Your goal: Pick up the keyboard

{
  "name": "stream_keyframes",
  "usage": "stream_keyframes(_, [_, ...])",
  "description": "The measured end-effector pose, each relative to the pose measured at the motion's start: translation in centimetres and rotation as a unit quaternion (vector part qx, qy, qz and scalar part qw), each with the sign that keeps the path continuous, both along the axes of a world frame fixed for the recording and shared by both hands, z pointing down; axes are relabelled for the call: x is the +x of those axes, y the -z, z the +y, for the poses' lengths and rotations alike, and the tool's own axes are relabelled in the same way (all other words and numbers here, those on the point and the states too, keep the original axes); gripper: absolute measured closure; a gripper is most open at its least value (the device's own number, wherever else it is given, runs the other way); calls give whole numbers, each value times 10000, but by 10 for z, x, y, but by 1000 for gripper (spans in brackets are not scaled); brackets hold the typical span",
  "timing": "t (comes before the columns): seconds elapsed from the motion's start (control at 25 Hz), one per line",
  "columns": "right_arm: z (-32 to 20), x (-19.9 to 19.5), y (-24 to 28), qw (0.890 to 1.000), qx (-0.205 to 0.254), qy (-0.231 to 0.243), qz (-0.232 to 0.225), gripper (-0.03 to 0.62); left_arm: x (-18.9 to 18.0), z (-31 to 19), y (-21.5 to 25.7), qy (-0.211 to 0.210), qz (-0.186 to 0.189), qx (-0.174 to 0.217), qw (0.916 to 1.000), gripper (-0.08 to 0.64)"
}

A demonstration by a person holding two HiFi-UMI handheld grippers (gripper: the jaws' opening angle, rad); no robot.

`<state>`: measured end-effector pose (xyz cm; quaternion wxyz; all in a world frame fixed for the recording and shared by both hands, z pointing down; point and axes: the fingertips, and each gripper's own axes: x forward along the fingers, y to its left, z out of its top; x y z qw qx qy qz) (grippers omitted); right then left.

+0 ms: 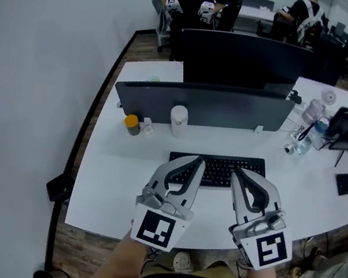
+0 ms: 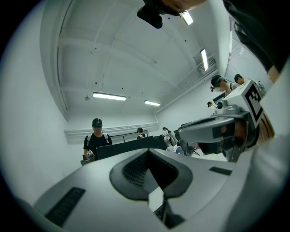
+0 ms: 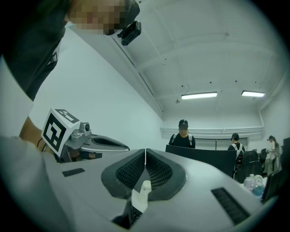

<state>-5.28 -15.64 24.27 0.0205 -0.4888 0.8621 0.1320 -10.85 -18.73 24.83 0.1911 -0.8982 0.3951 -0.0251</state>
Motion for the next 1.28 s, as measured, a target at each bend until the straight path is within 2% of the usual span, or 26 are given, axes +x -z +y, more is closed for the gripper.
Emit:
stream_keyframes(0.32, [-12,6,-8,9999,-89,-97,49,558,3,-14,-9,-35,52,-95,9999,552])
stream_keyframes(0.48, [-14,14,-17,9991,-279,-157,266,558,9,-22,-13,-39,108,-118,9999,552])
stream_keyframes(0.84, [-34,42,-11,9998,-195,-93,-15,558,36,-37,-15,28,-34,-223,9997,552])
stream_keyframes(1.28, [-69,69,-2,9995,-62,276,-170,558,59,-66,-10,404,-131,-168,9990,552])
